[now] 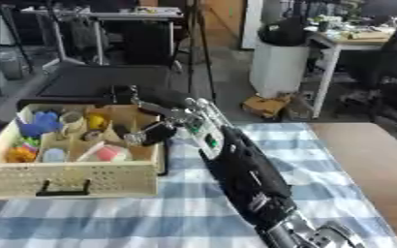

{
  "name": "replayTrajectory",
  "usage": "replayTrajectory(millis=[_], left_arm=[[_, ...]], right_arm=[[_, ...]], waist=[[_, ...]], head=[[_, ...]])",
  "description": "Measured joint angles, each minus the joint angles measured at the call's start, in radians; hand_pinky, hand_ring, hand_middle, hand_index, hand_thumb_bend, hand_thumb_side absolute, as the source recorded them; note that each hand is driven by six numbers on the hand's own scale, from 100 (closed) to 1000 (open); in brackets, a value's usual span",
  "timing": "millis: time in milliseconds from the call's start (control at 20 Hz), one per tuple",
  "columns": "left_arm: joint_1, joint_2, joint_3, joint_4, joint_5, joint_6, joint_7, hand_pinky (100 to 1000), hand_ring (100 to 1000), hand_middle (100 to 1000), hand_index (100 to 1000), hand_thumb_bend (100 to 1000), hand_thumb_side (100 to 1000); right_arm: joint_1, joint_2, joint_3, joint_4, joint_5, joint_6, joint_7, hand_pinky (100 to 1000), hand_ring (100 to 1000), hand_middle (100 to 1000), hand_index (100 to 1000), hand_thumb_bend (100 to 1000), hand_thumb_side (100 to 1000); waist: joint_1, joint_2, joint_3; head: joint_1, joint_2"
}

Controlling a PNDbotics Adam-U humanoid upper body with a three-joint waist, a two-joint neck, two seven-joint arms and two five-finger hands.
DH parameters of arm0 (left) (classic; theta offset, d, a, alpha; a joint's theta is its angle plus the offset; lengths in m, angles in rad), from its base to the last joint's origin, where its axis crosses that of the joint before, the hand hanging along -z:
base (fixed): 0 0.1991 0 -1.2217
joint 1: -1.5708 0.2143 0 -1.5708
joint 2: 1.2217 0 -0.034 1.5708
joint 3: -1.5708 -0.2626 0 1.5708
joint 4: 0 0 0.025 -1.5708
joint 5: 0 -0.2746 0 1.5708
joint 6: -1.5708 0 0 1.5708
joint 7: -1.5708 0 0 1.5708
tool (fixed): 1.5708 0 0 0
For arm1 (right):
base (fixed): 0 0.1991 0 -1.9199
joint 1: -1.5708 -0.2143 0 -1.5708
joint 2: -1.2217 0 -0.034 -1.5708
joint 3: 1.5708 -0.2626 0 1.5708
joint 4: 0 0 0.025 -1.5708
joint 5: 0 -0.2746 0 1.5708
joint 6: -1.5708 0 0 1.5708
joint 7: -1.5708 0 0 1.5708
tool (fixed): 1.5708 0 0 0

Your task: Pick up objects from table and place into drawer.

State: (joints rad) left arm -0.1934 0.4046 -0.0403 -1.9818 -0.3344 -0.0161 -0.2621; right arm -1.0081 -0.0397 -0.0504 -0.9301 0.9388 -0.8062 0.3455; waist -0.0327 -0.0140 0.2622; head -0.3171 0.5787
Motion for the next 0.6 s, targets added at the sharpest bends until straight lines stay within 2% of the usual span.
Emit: replayTrajectory(millis=[150,300,500,600], left_arm=[[0.001,0.000,0.000,0.000,0.000,0.000,0.000,100,100,100,778,100,1000],[0.002,0.001,0.000,0.000,-0.001,-0.001,0.000,100,100,100,777,100,1000],[0.009,0.017,0.000,0.000,-0.005,-0.006,0.000,100,100,100,772,100,1000],[0.014,0.035,0.000,0.000,-0.007,-0.014,0.000,100,100,100,760,100,1000]], right_arm=[[0.000,-0.002,-0.007,-0.010,-0.013,0.011,0.011,912,810,889,892,100,167],[0.001,-0.017,-0.015,-0.049,-0.050,0.019,0.011,870,754,856,871,100,104],[0.027,-0.065,-0.026,-0.137,-0.123,0.060,-0.031,766,649,791,828,100,100],[0.054,-0.096,-0.030,-0.183,-0.169,0.094,-0.065,749,625,778,819,100,100]], waist=[[0.000,-0.001,-0.002],[-0.002,-0.003,-0.006],[-0.007,-0.008,-0.018],[-0.008,-0.013,-0.026]], head=[[0.000,0.000],[0.001,0.000],[0.010,0.004],[0.017,0.008]])
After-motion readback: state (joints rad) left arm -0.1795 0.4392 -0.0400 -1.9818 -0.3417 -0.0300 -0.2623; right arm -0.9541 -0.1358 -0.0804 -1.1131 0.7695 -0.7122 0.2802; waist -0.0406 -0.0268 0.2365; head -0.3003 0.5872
